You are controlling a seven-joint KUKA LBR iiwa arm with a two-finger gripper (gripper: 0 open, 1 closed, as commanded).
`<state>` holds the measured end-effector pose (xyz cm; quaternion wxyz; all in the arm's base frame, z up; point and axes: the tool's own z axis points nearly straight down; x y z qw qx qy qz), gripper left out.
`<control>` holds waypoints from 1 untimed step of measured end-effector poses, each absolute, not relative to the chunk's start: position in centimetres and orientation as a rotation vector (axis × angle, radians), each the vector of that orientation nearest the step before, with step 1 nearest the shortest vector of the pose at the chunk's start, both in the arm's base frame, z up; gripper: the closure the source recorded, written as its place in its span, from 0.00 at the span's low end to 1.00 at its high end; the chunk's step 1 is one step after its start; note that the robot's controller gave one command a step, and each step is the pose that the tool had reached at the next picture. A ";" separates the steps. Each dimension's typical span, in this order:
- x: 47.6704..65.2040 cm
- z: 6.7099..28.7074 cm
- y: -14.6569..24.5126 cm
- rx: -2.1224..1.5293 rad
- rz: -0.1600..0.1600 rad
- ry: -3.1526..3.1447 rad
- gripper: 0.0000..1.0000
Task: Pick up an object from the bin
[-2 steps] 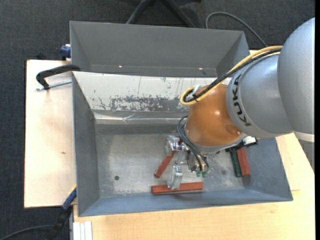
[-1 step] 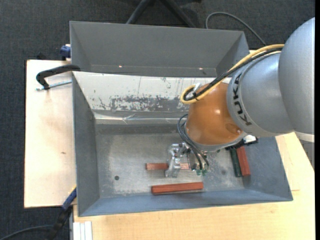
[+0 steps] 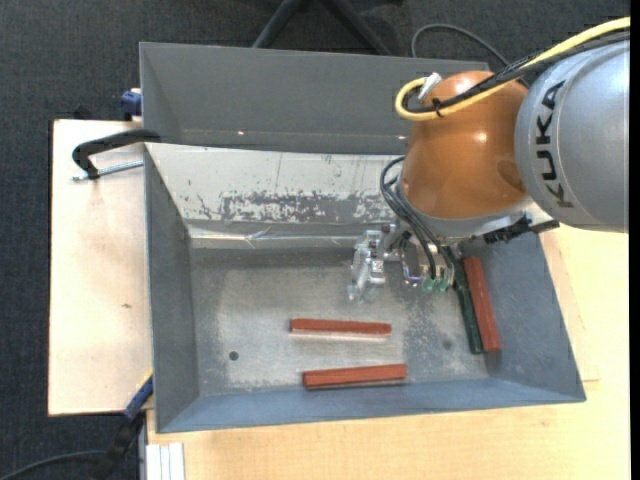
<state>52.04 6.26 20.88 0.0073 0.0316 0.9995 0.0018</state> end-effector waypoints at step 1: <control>53.4 13.3 6.2 -0.106 0.000 3.143 1.00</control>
Offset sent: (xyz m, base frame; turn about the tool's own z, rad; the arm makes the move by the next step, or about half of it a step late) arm 0.0140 -0.0015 -0.0732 -0.1296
